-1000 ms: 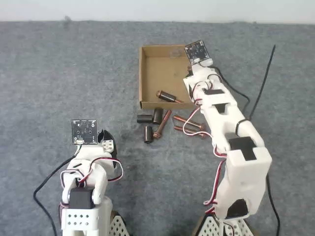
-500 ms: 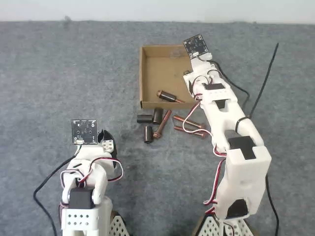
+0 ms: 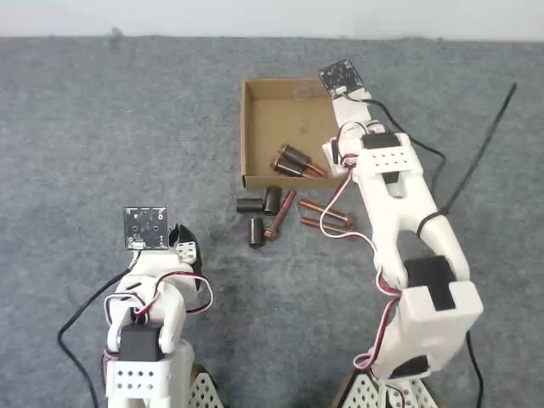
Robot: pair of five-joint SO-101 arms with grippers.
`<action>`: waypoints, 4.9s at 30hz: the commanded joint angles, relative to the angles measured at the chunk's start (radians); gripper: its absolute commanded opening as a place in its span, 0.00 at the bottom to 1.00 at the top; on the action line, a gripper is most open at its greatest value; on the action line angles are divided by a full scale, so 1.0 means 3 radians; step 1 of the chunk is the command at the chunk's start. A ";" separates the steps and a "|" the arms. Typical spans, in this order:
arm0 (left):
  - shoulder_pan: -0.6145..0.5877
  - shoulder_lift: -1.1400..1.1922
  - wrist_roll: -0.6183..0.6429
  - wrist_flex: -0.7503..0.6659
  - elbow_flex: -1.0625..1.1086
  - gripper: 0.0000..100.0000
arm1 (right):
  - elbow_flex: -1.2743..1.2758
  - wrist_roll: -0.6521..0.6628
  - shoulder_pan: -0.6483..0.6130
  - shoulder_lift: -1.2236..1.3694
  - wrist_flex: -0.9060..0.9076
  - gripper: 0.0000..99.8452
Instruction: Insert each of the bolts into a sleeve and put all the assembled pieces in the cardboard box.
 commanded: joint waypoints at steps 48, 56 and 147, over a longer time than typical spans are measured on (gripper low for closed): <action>-0.0987 0.0056 -0.0036 0.0179 -0.0033 0.01 | 0.1217 -0.1227 -0.1118 -0.1568 0.0330 0.01; -0.0982 0.0056 -0.0036 0.0174 -0.0033 0.01 | 0.0624 -0.1314 -0.1164 -0.0785 0.0136 0.01; -0.0905 0.0061 -0.0266 0.0174 -0.0033 0.01 | -0.0593 -0.1089 -0.1000 -0.0673 0.1890 0.01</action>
